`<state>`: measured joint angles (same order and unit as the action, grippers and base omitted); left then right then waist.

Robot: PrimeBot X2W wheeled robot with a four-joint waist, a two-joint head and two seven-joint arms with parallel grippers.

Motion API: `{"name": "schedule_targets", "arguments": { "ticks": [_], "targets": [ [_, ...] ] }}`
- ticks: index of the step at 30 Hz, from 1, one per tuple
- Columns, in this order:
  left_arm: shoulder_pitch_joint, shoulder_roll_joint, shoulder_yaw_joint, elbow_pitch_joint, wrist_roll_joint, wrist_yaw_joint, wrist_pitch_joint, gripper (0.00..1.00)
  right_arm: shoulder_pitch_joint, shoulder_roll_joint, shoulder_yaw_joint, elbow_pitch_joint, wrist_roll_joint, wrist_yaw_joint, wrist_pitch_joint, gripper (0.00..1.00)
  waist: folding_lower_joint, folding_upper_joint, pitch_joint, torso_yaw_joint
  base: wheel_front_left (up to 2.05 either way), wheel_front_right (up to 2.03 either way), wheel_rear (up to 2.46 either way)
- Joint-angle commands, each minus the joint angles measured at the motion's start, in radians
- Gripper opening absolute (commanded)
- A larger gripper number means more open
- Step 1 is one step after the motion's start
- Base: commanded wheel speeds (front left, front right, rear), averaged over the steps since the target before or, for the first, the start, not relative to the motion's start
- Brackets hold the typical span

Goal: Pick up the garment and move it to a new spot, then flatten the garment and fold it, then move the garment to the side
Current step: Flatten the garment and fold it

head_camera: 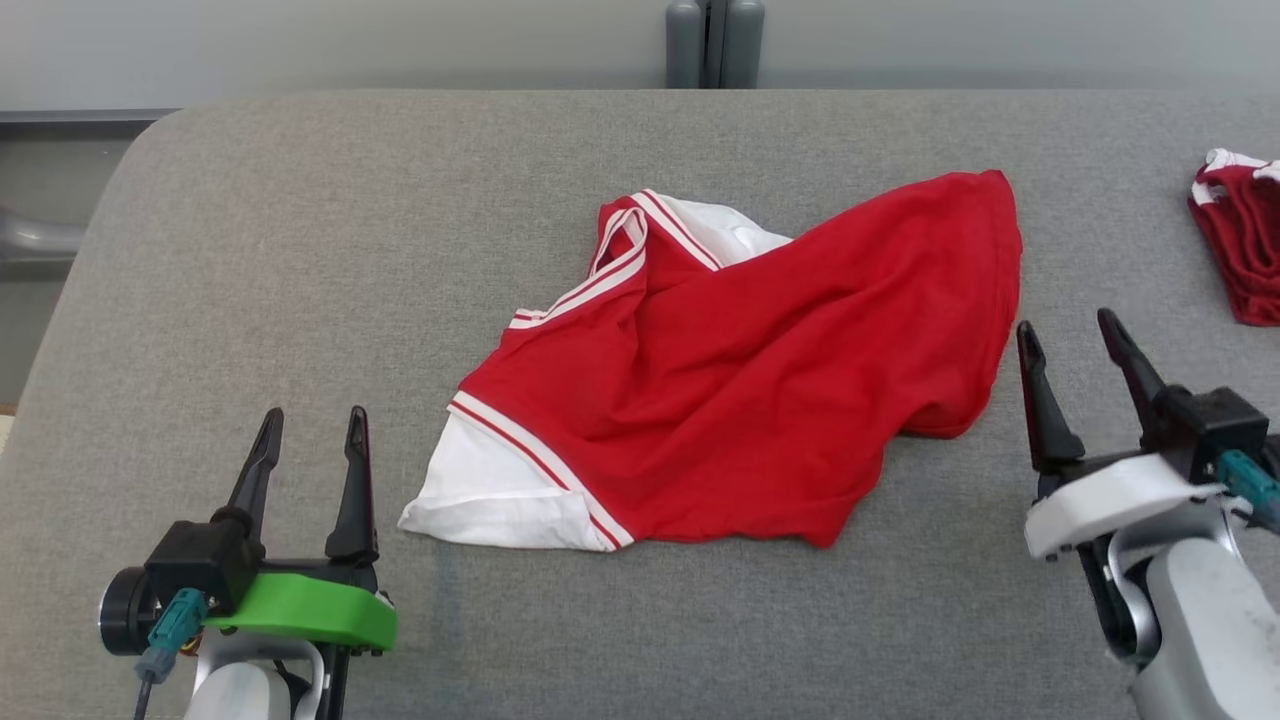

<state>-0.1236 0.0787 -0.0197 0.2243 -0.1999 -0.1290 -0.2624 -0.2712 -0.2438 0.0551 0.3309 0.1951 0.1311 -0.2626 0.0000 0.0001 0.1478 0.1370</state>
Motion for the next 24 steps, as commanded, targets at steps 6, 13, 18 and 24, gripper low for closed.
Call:
{"name": "schedule_targets", "arguments": {
  "ticks": [6, 13, 18, 24],
  "targets": [
    [0.017, 0.015, 0.006, 0.017, 0.003, -0.003, -0.003, 1.00, 0.166, 0.082, -0.050, -0.133, -0.012, -0.001, -0.003, 1.00, 0.0000, -0.0001, -0.007, -0.017, 0.00, 0.00, 0.00],
    [0.021, 0.027, 0.004, 0.044, -0.004, -0.003, -0.003, 1.00, 0.209, 0.114, -0.051, -0.179, -0.031, -0.001, -0.002, 1.00, 0.0000, -0.0001, -0.009, -0.034, 0.00, 0.00, 0.00],
    [0.004, 0.046, -0.047, 0.081, -0.004, -0.003, -0.003, 1.00, 0.198, 0.119, -0.046, -0.188, -0.036, -0.001, -0.002, 1.00, 0.0000, -0.0001, -0.007, -0.039, 0.00, 0.00, 0.00],
    [-0.013, 0.084, -0.149, 0.170, -0.020, -0.003, -0.003, 1.00, 0.196, 0.126, -0.038, -0.191, -0.038, -0.001, -0.002, 1.00, 0.0000, -0.0001, 0.009, -0.048, 0.00, 0.00, 0.00]
  ]
}}
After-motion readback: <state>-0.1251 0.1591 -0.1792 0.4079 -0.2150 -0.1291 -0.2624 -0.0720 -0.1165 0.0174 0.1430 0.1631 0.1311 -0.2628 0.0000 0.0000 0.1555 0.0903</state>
